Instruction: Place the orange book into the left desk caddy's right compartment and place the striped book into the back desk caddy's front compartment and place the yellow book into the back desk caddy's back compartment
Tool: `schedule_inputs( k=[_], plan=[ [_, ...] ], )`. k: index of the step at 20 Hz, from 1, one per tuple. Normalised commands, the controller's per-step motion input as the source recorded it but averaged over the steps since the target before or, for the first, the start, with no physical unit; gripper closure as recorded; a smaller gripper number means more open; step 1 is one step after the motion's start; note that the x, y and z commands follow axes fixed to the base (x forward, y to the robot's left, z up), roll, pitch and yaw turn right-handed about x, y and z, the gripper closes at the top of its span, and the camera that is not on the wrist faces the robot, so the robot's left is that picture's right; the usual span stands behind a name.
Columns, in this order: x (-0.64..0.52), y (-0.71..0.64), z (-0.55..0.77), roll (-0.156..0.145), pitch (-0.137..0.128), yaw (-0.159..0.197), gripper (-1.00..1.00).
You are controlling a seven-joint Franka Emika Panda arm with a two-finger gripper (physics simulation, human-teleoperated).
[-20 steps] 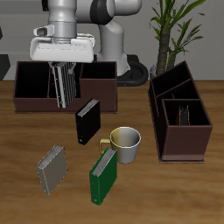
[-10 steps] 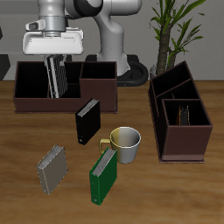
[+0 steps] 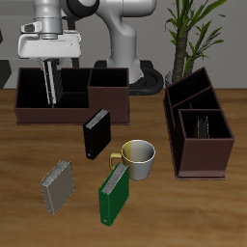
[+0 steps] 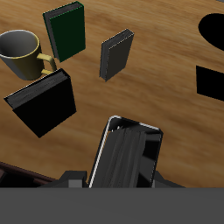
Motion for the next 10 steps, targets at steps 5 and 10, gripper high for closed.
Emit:
schedule_inputs(
  k=[5, 10],
  plan=[
    [-0.22, -0.22, -0.03, 0.013, 0.008, 0.047, 1.0],
    [-0.2, 0.05, 0.02, 0.011, -0.004, 0.054, 1.0]
  ],
)
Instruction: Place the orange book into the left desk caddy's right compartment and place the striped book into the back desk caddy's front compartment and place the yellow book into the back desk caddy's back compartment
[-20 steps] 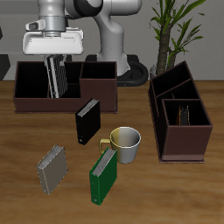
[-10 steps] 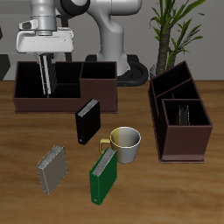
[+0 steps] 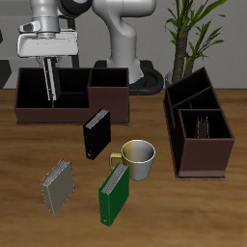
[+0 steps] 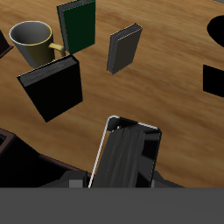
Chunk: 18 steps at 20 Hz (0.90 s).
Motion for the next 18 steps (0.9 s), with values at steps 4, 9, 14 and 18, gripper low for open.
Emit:
schedule_inputs(
  k=[4, 9, 14, 18],
  plan=[
    [-0.18, 0.18, 0.02, 0.053, -0.016, 0.254, 1.0],
    [-0.03, 0.08, 0.01, 0.078, 0.039, 0.234, 1.0],
    [-0.19, 0.0, -0.08, 0.055, 0.052, 0.236, 1.0],
    [-0.19, -0.11, 0.04, 0.007, 0.034, 0.22, 1.0]
  ],
)
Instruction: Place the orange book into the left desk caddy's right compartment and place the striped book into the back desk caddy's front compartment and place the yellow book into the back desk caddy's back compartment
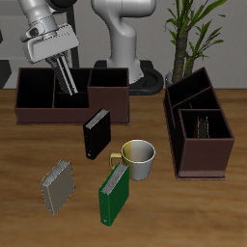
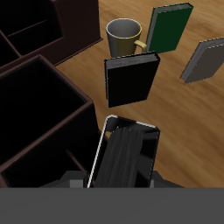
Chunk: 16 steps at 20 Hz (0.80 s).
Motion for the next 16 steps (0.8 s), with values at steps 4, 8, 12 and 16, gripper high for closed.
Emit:
schedule_inputs(
  k=[4, 8, 12, 16],
  plan=[
    [-0.24, -0.21, 0.19, -0.036, 0.022, 0.274, 1.0],
    [-0.14, -0.33, 0.21, -0.066, 0.021, 0.189, 1.0],
    [-0.04, -0.24, -0.08, -0.035, 0.059, 0.263, 1.0],
    [-0.05, -0.24, -0.07, -0.042, -0.006, 0.298, 1.0]
  ],
)
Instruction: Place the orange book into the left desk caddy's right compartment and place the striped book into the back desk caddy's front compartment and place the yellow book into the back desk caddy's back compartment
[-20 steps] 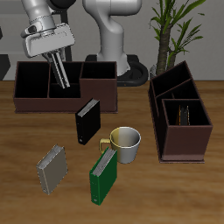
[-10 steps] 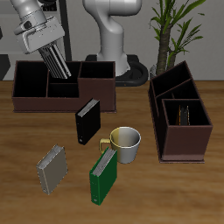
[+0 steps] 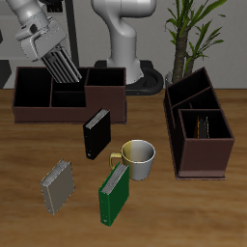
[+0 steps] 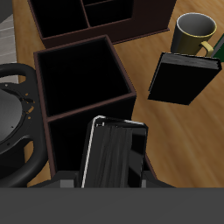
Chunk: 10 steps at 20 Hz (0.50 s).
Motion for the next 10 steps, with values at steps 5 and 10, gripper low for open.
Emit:
schedule_inputs(
  k=[5, 10],
  plan=[
    [-0.02, -0.37, 0.12, -0.077, -0.009, 0.184, 1.0],
    [0.08, -0.45, 0.28, -0.11, -0.083, 0.218, 1.0]
  ],
)
